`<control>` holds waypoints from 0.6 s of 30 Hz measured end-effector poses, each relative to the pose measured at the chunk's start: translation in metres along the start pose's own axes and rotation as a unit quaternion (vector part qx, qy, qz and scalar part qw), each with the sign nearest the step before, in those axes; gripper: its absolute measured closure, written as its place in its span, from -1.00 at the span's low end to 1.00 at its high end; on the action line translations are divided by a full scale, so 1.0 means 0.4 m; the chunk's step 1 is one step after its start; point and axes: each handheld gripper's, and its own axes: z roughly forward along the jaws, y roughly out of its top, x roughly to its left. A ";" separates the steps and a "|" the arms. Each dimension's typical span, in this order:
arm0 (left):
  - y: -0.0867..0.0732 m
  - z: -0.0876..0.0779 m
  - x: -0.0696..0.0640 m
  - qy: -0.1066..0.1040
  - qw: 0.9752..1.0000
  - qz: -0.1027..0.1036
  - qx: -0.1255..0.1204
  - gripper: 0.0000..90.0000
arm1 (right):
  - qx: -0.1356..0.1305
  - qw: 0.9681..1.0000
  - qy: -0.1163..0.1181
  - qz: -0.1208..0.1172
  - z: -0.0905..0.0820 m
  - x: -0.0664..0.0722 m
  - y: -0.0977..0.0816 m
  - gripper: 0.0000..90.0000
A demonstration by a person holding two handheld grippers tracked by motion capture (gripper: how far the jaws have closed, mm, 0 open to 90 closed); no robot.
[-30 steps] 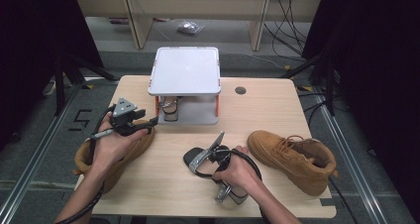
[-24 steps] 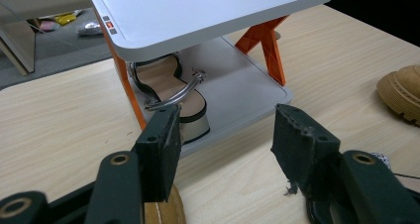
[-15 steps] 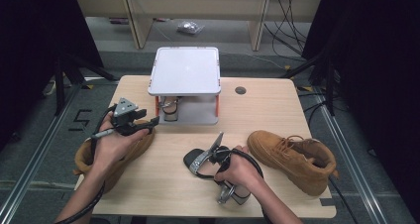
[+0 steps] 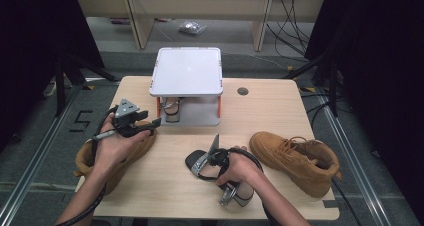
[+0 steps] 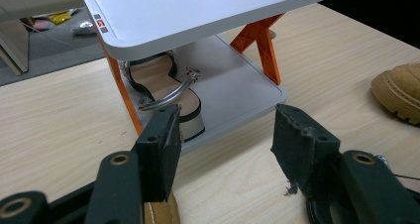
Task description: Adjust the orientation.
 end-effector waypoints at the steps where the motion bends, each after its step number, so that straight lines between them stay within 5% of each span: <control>1: 0.000 0.000 0.000 0.000 1.000 0.000 0.000 -0.03 | 0.002 1.000 -0.001 -0.001 0.000 -0.001 0.002 -0.13; 6: 0.001 0.000 -0.001 -0.004 1.000 0.000 -0.003 -0.03 | 0.011 1.000 -0.008 0.008 0.000 0.002 0.007 -0.10; 11: 0.001 -0.002 0.002 0.001 1.000 0.001 0.000 -0.03 | -0.011 1.000 -0.017 0.023 -0.003 0.003 0.000 -0.06; 13: 0.001 -0.002 0.002 0.001 1.000 -0.001 -0.003 -0.03 | -0.011 0.998 -0.002 0.054 -0.010 0.010 -0.003 -0.05; 18: 0.002 -0.002 0.003 0.002 1.000 0.000 -0.002 -0.03 | -0.030 0.998 -0.005 0.060 -0.023 0.009 -0.007 -0.04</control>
